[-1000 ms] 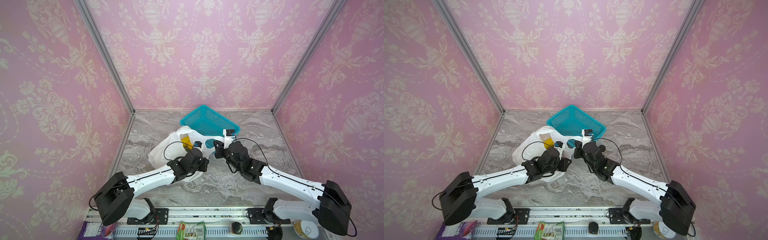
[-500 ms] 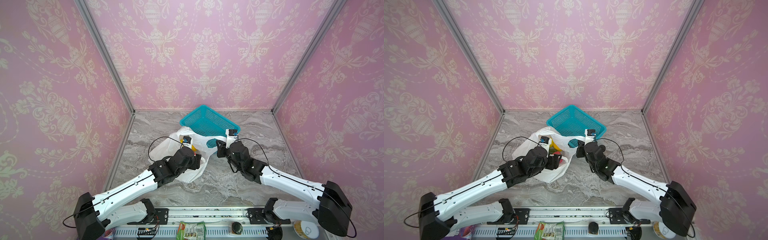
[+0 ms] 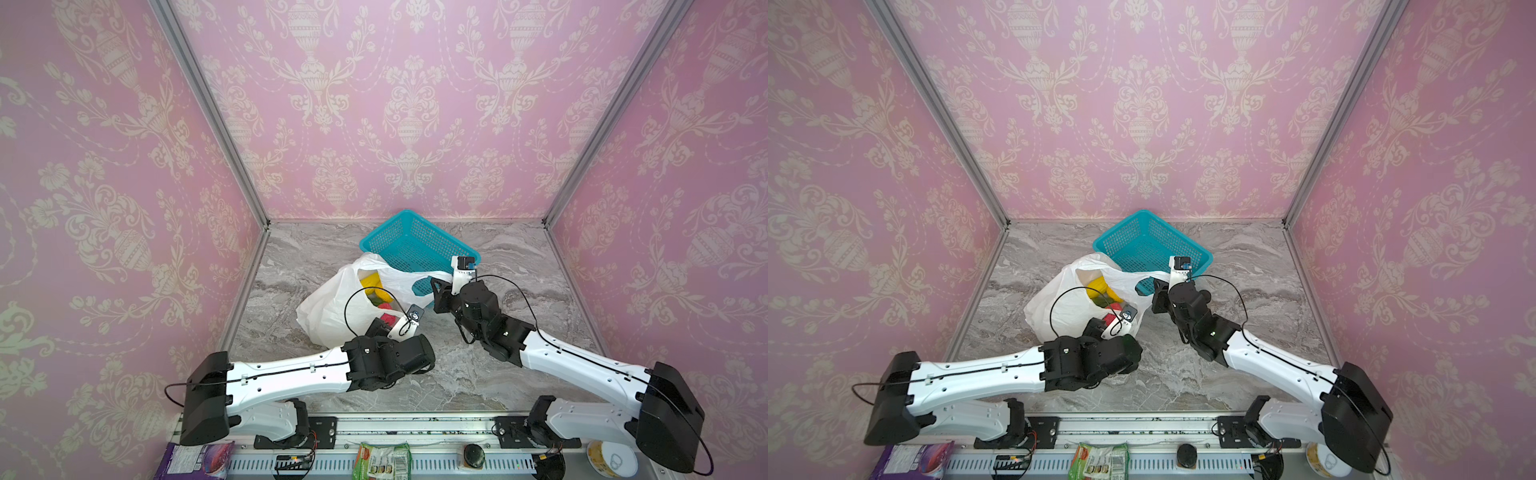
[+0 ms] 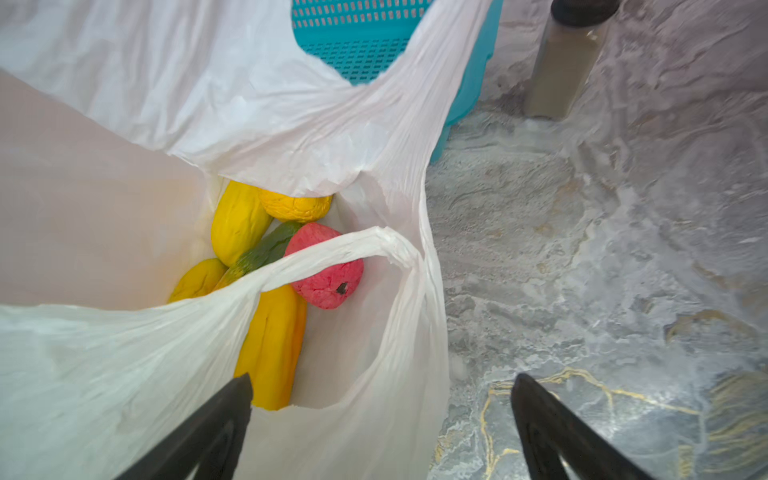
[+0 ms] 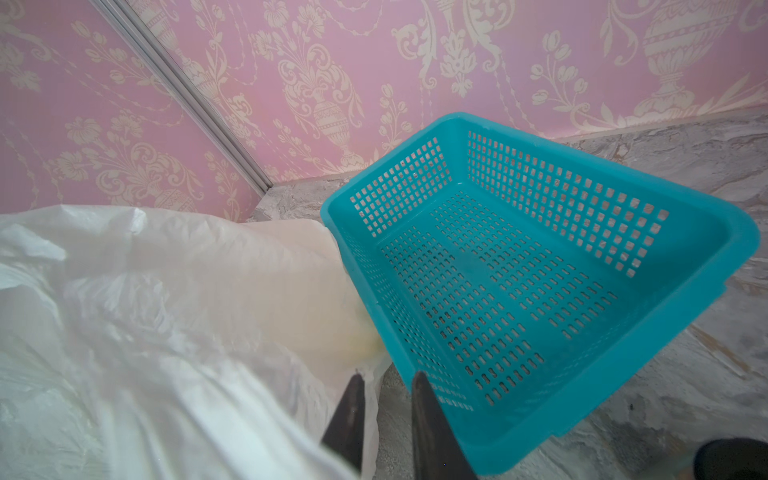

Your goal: Untie the knot of the plastic bag and take out the fruit

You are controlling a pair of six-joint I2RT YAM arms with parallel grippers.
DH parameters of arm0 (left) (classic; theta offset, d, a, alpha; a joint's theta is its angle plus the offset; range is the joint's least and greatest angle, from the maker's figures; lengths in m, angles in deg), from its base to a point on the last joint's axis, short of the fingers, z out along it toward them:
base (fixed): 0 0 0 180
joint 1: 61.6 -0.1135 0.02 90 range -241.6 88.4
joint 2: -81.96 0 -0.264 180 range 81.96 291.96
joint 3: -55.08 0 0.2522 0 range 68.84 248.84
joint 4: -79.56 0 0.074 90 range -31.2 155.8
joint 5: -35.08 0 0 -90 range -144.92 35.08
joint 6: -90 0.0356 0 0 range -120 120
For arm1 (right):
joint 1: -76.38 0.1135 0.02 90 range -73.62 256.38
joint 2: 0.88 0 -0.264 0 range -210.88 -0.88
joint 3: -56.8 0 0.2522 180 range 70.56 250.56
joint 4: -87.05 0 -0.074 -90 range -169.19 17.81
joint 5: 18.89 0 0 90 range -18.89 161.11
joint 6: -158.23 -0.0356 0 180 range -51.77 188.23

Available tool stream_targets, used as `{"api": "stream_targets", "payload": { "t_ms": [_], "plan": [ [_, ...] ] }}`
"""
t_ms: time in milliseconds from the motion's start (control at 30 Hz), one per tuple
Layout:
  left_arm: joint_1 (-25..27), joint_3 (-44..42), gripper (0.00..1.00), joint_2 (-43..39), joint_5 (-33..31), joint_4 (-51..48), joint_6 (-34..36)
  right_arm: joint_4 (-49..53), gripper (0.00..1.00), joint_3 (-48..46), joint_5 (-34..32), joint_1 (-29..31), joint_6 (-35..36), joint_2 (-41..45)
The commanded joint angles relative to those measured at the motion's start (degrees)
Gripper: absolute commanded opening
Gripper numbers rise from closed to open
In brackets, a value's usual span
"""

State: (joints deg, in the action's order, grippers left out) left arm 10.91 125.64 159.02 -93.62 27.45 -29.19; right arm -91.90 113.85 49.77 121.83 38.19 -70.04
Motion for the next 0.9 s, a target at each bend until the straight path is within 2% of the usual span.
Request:
{"api": "stream_targets", "payload": {
  "t_ms": [0,167,433,533,567,600,667,700,767,867],
  "plan": [
    [0.08,0.01,0.99,2.25,-5.20,-0.94,0.72,-0.04,0.23,0.53,0.23,-0.27,0.60,1.07],
    [0.09,1.12,0.99,5.82,-7.24,-1.29,0.93,0.08,0.24,-0.11,-0.21,-0.32,0.60,1.71],
    [-0.86,2.81,0.99,13.98,-12.35,-5.44,-3.10,-0.16,0.24,-0.32,0.29,-0.50,0.27,1.75],
    [-2.29,5.39,0.99,17.35,-16.84,-10.36,-7.82,-0.39,0.25,-0.53,0.65,-0.54,0.00,1.55],
    [-2.96,6.20,0.91,17.59,-18.25,-11.46,-8.79,-0.43,0.25,-0.66,0.63,-0.55,-0.23,1.48],
    [-3.73,6.89,0.78,17.15,-19.22,-11.83,-9.12,-0.61,0.25,-0.95,0.62,-0.60,-0.48,1.41],
    [-5.27,7.36,0.33,14.45,-20.55,-10.47,-8.69,-0.91,0.25,-1.61,0.16,-0.58,-0.97,1.31],
    [-6.22,6.92,0.17,12.13,-20.39,-8.37,-7.26,-0.91,0.25,-2.16,-0.51,-0.58,-1.57,1.31],
    [-8.32,5.00,0.00,7.17,-17.74,-2.49,-3.16,0.27,0.26,-2.74,-2.24,-0.56,-2.73,1.39],
    [-10.97,0.82,0.00,-2.35,-8.80,7.05,3.09,3.13,0.27,-3.09,-5.00,-0.50,-3.51,1.57]
  ]
}}
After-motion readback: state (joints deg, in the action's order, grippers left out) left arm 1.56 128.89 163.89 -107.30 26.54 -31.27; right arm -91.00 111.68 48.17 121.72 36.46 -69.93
